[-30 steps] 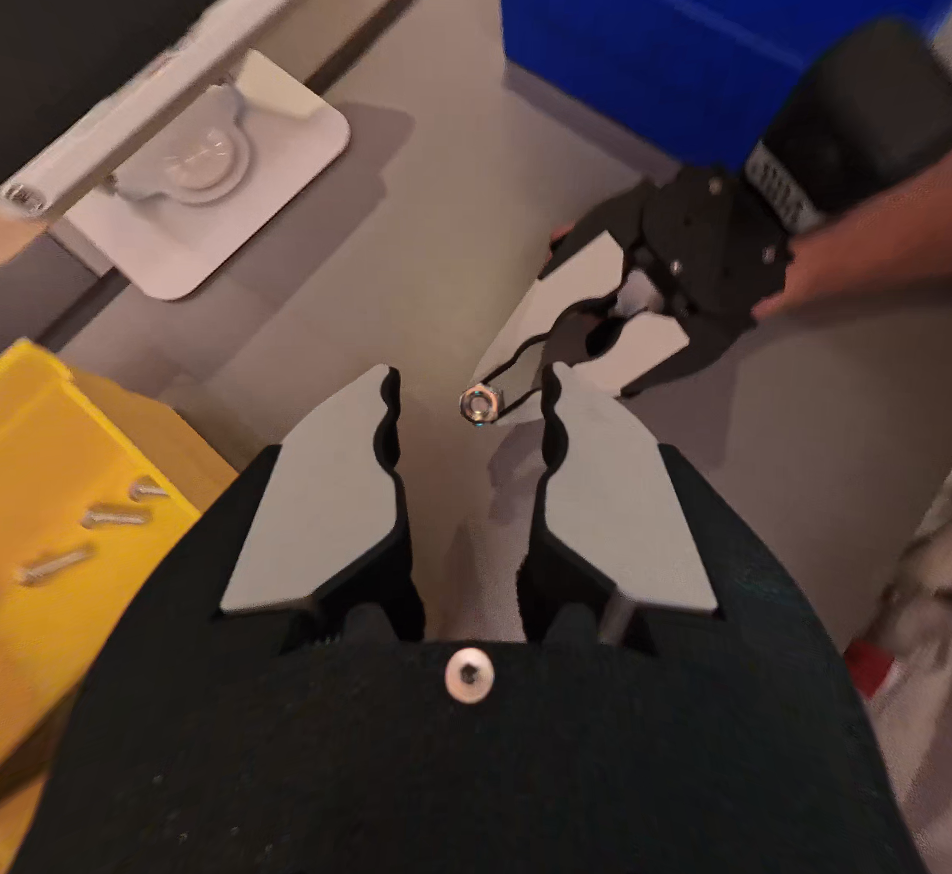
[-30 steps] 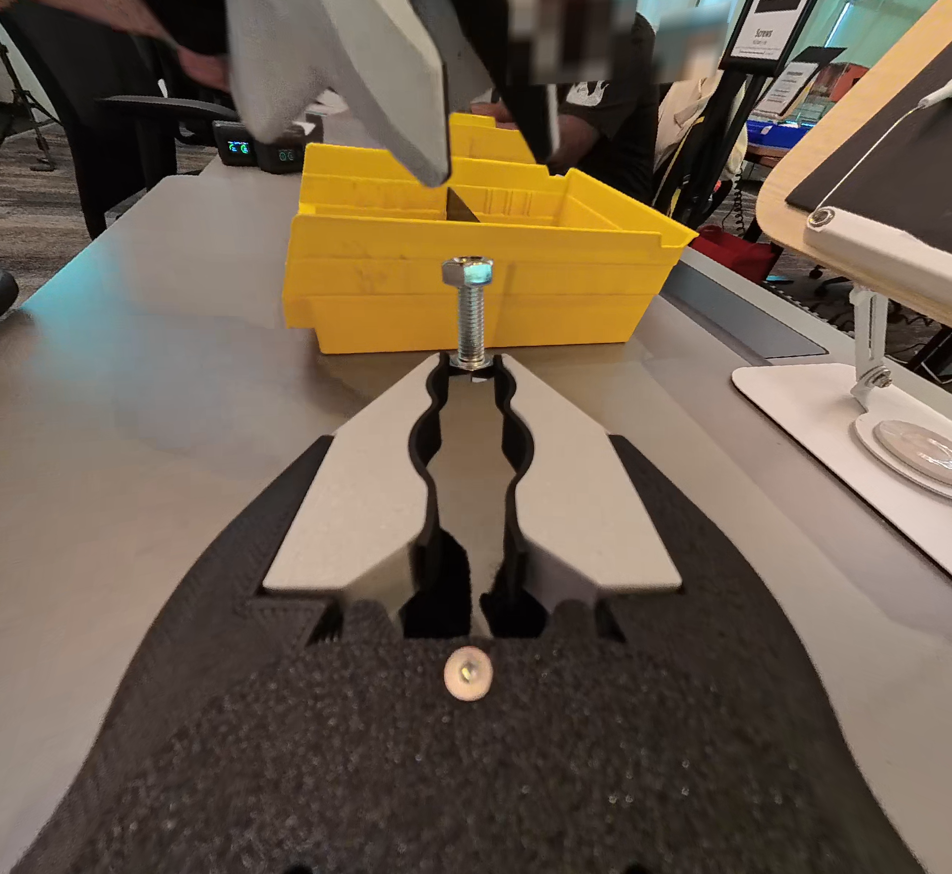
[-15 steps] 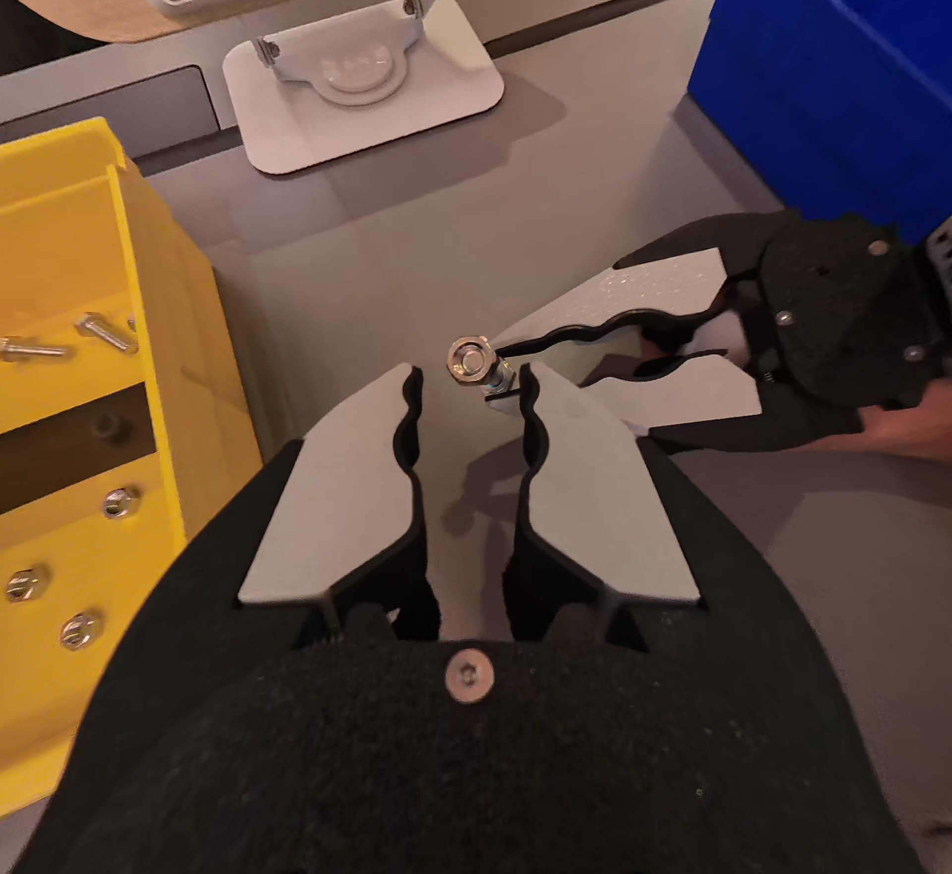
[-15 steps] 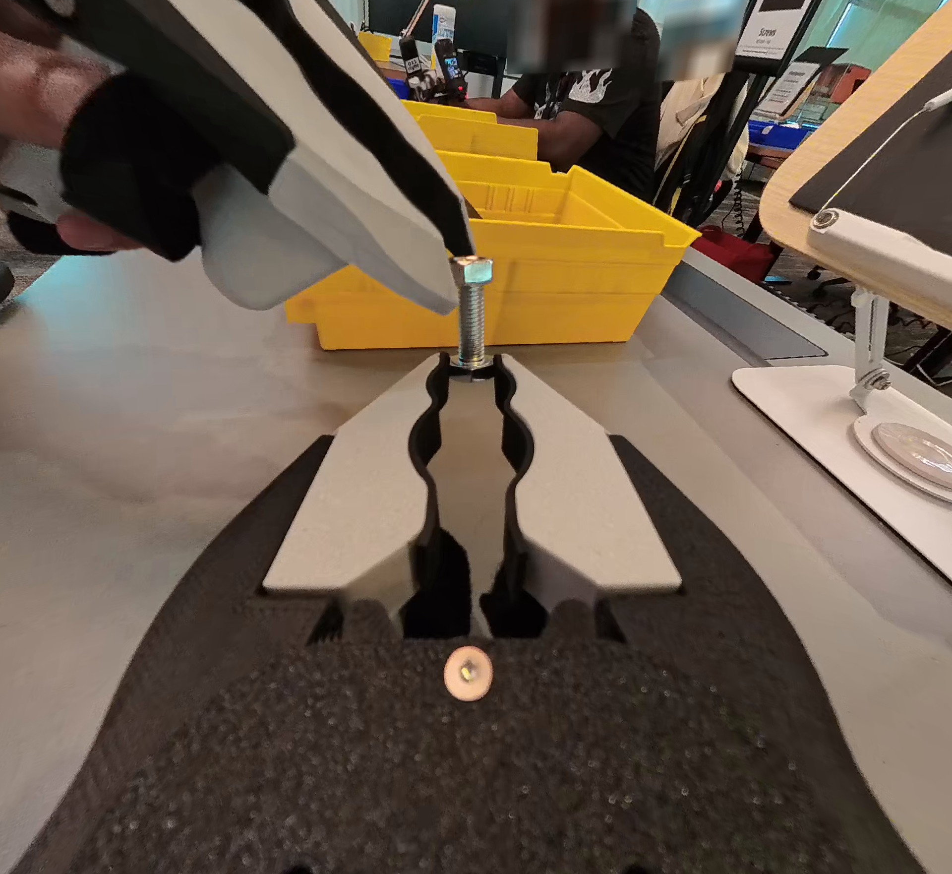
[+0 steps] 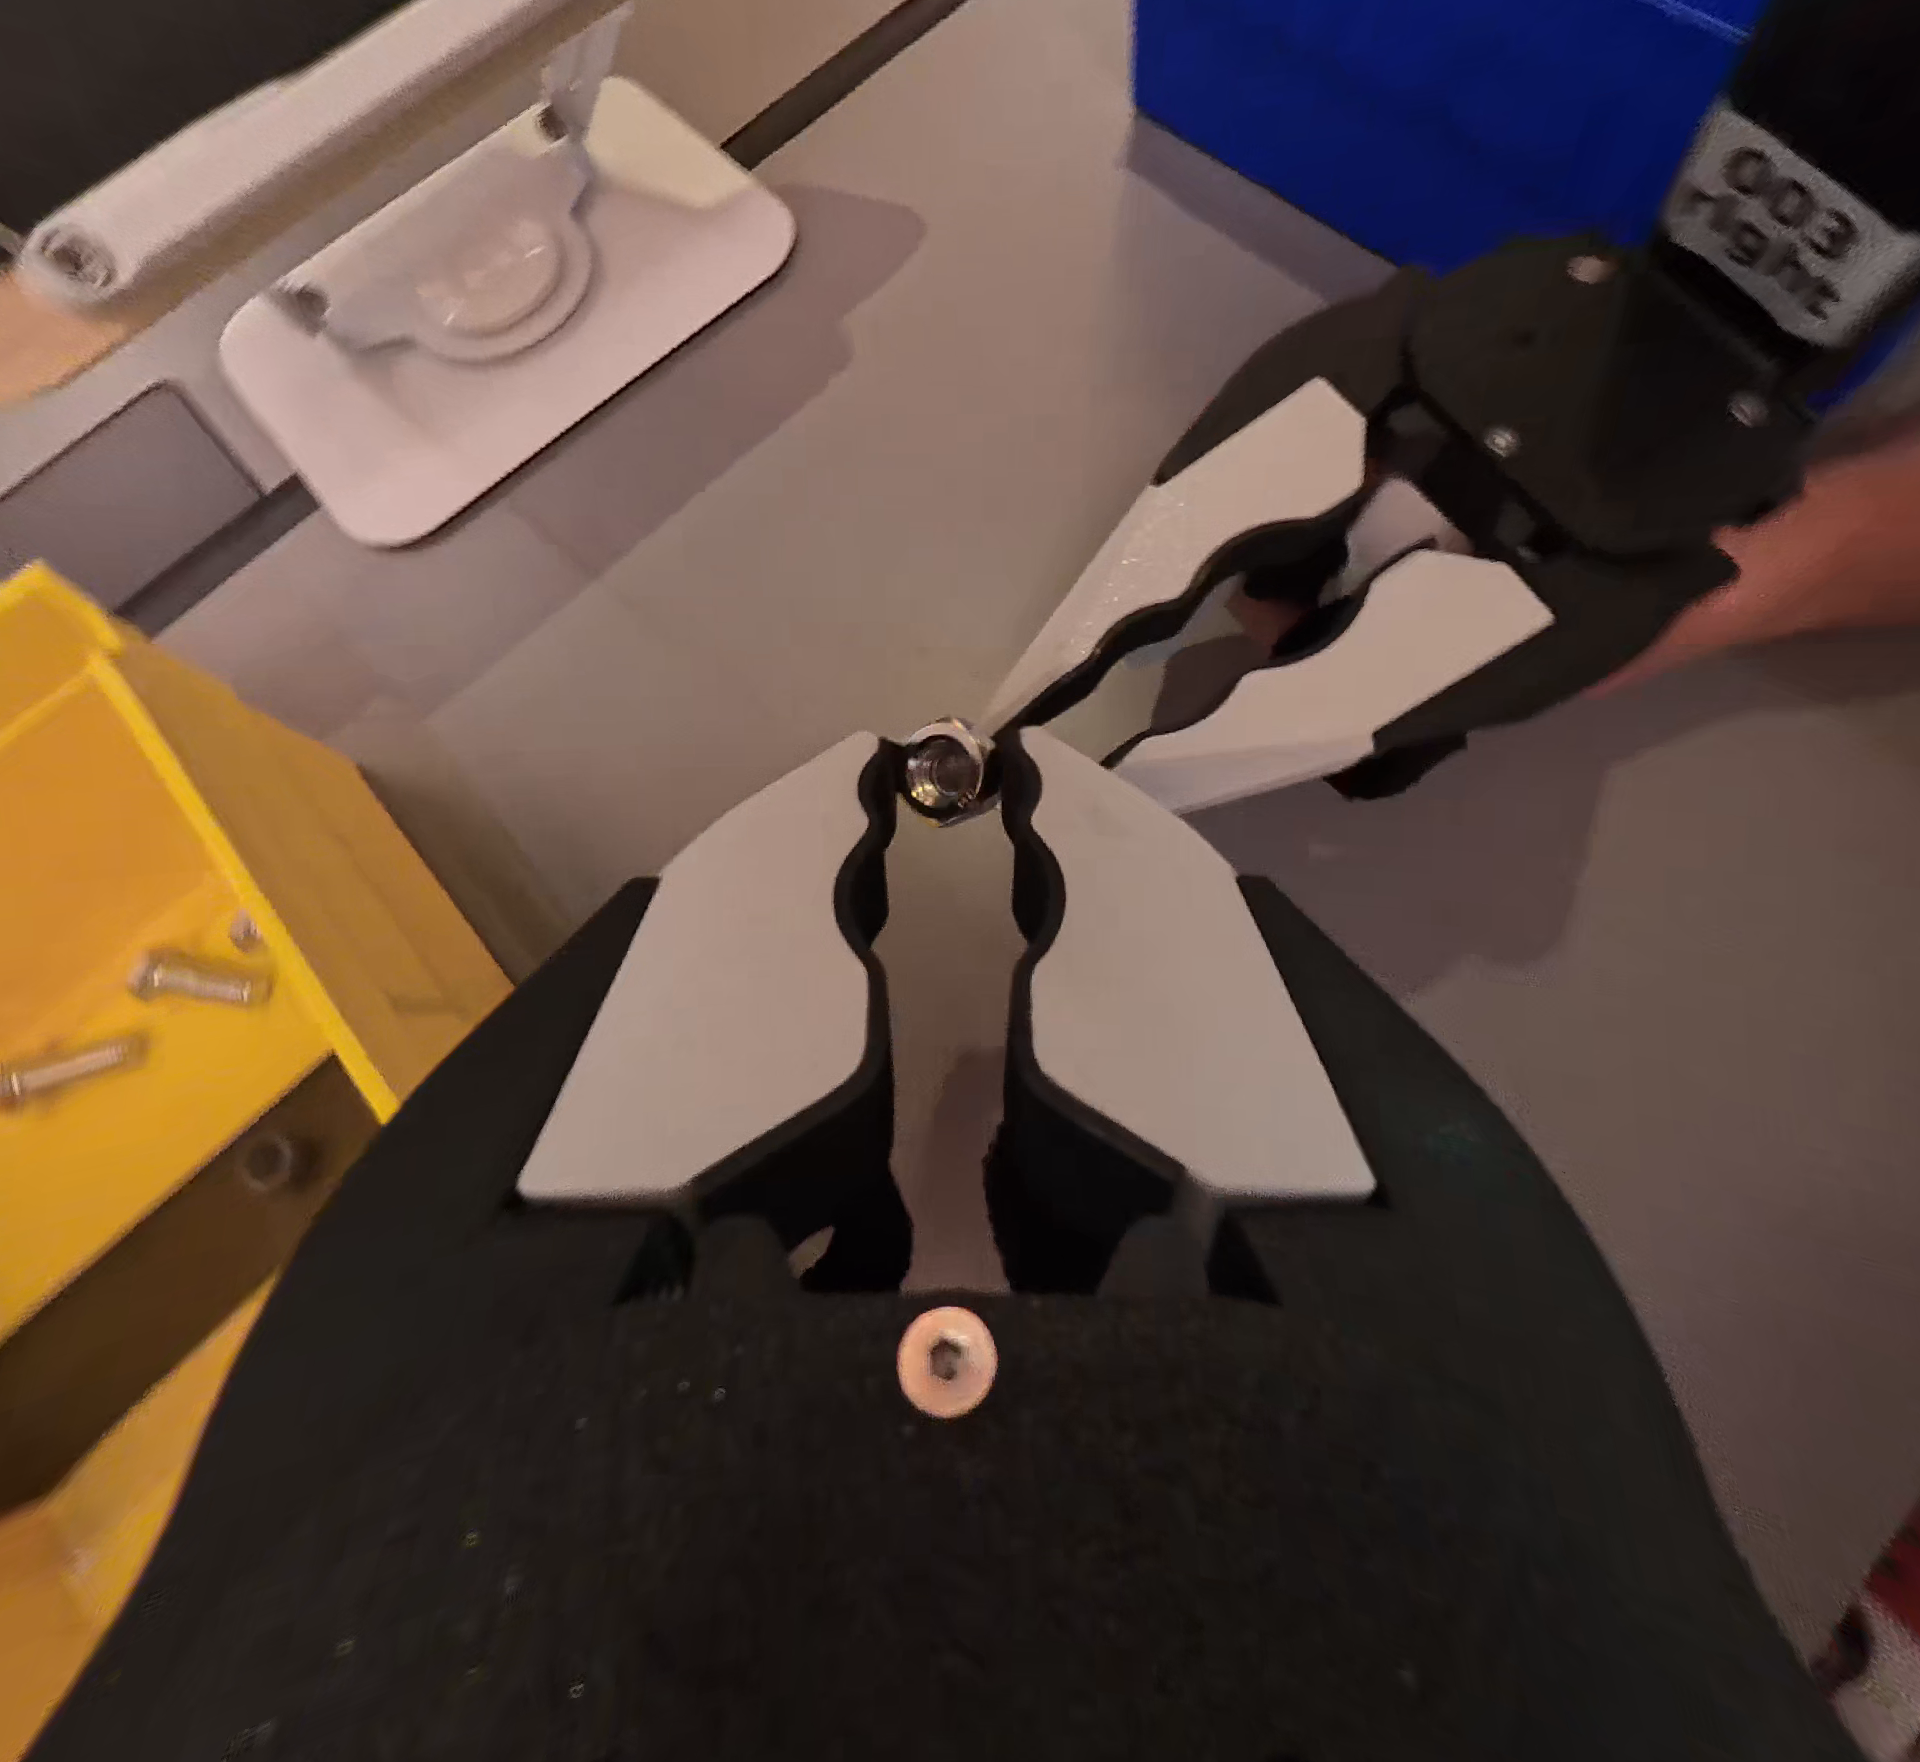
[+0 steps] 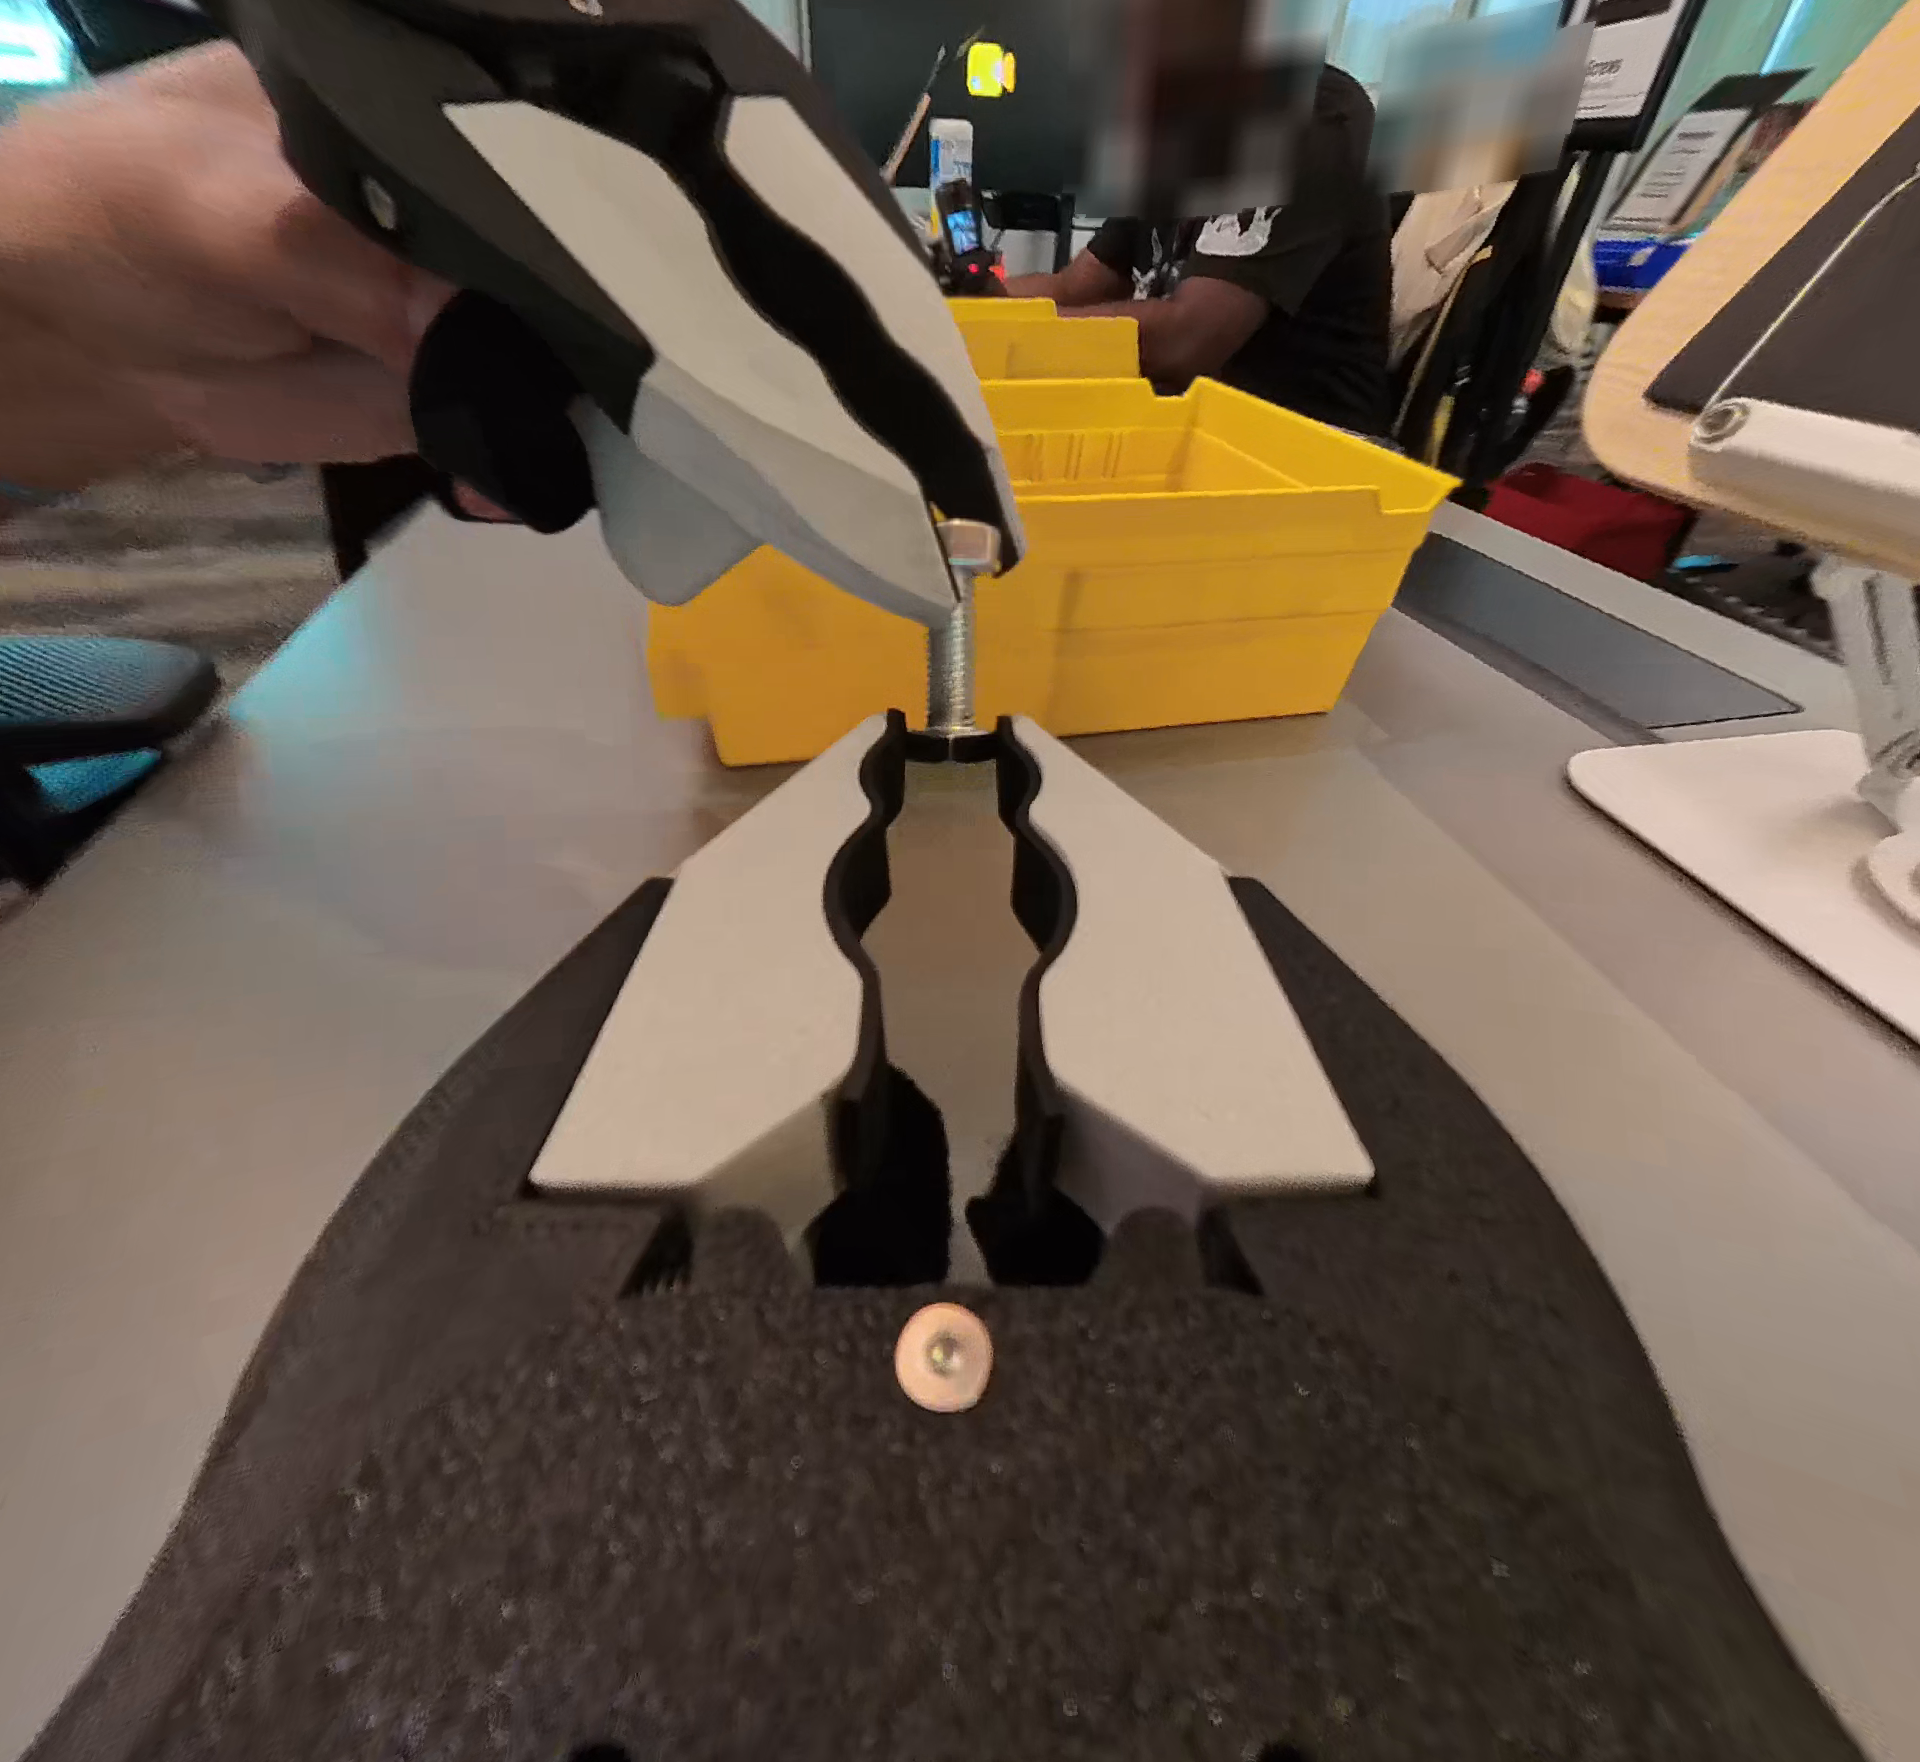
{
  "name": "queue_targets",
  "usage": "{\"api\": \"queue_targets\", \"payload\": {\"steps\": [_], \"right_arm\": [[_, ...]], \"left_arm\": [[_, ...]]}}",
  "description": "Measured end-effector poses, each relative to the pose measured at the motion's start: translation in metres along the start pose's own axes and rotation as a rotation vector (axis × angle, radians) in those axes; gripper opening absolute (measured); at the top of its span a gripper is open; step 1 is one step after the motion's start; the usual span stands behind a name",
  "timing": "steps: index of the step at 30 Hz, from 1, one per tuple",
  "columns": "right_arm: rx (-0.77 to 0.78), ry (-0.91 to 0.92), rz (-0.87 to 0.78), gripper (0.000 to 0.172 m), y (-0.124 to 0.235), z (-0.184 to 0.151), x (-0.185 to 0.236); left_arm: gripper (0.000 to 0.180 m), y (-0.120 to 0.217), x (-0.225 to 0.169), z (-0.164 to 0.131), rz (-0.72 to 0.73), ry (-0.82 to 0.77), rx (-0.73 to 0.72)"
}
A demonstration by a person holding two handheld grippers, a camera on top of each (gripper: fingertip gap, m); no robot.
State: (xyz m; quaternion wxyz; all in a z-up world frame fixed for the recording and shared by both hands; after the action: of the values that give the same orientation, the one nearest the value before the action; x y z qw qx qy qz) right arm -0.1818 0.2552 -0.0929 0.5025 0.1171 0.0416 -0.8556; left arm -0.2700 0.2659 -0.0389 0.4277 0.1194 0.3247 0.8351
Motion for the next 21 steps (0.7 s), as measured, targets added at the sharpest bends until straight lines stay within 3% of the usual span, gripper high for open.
{"api": "queue_targets", "payload": {"steps": [7,12,17,21], "right_arm": [[-0.189,-0.206,0.159,0.017,0.01,0.012,-0.002],[-0.331,-0.422,0.382,0.017,0.015,0.021,0.007],[-0.42,-0.544,0.503,0.016,0.019,0.028,0.01],[-0.424,-0.548,0.469,0.017,0.02,0.026,0.003]], "left_arm": [[0.019,0.011,-0.002,0.018,-0.315,-0.352,0.036],[0.019,0.024,-0.01,0.025,-0.568,-0.629,0.019],[0.019,0.028,-0.019,0.035,-0.697,-0.655,0.017],[0.051,0.027,-0.018,0.036,-0.661,-0.597,-0.017]]}}
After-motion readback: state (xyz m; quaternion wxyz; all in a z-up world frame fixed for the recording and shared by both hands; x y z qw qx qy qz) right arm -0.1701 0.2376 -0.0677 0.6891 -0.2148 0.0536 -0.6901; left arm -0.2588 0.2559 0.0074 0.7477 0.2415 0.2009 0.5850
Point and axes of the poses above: each gripper's, where its closed fingertips meet, y back along the fingers, z out of its top, x = y × z across the jaws, the point moved 6 cm from there along y, back along the fingers, and after that the axes turned 13 degrees about y, right-handed, at the moved point
